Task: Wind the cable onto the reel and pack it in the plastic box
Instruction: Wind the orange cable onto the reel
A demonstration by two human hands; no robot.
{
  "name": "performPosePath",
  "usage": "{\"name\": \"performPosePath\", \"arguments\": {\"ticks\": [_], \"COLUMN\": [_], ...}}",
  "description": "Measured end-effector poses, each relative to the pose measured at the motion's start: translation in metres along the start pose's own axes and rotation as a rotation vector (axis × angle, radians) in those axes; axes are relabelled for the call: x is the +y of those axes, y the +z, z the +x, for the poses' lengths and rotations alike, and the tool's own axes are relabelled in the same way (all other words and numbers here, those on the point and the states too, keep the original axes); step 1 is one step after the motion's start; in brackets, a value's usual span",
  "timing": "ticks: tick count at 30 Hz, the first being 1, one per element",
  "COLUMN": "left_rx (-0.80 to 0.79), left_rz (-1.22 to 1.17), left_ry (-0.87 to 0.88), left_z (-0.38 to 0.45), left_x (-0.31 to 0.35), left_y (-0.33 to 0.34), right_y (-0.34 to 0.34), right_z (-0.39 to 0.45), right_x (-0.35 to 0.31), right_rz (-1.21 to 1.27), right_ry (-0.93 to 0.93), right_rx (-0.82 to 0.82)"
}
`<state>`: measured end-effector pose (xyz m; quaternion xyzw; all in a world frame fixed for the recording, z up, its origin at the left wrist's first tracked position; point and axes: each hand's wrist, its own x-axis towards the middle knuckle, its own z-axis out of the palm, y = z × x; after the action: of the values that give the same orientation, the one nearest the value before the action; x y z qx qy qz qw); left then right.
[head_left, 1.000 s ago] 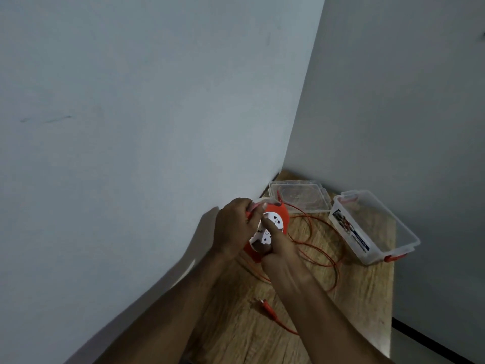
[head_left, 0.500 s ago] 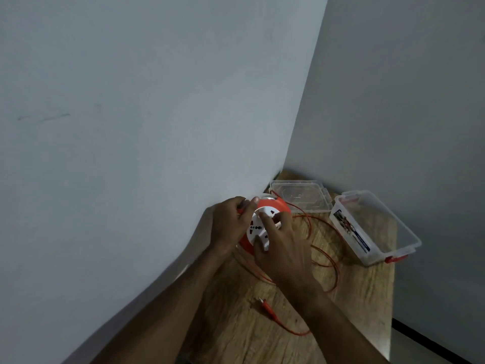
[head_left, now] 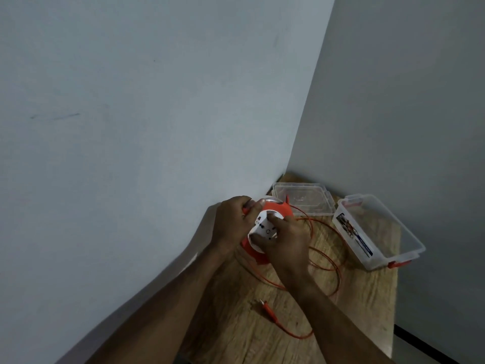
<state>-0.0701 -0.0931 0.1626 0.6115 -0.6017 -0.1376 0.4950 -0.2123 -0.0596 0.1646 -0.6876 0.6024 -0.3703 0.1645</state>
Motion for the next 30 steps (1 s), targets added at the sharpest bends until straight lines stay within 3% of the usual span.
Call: {"name": "performPosePath", "arguments": {"ticks": [3, 5, 9, 12, 15, 16, 19, 21, 25, 30], "left_rx": [0.052, 0.071, 0.071, 0.056, 0.075, 0.09, 0.085, 0.035, -0.013, -0.026], "left_rz": [0.012, 0.032, 0.122, 0.169, 0.143, 0.13, 0.072, 0.006, -0.048, -0.02], "left_ry": [-0.05, -0.059, 0.055, 0.116, 0.031, 0.001, -0.054, -0.089, -0.108, -0.07], "left_z": [-0.006, -0.007, -0.008, -0.007, -0.003, -0.002, -0.003, -0.003, -0.004, -0.005], "left_x": [-0.002, -0.003, 0.0, -0.001, -0.006, -0.006, -0.007, -0.008, -0.004, 0.0], "left_y": [0.005, 0.007, 0.008, 0.007, -0.002, -0.006, -0.009, -0.003, 0.005, 0.006], "right_y": [0.009, 0.013, 0.014, 0.005, -0.011, -0.016, -0.019, -0.014, -0.008, -0.004], "right_z": [0.001, 0.004, 0.014, 0.014, 0.005, -0.001, -0.017, -0.019, -0.012, 0.002], "right_x": [-0.011, -0.016, -0.029, -0.045, -0.043, -0.038, -0.016, -0.01, -0.005, 0.004], "right_rz": [0.224, 0.375, 1.038, 1.337, 1.244, 1.065, 0.154, -0.195, -0.396, -0.367], "right_ry": [0.217, 0.486, 1.155, 1.289, 1.128, 0.962, 0.151, -0.134, -0.192, -0.181], "right_rx": [0.167, 0.19, 0.066, 0.045, -0.085, -0.054, 0.175, 0.13, -0.113, -0.101]}}
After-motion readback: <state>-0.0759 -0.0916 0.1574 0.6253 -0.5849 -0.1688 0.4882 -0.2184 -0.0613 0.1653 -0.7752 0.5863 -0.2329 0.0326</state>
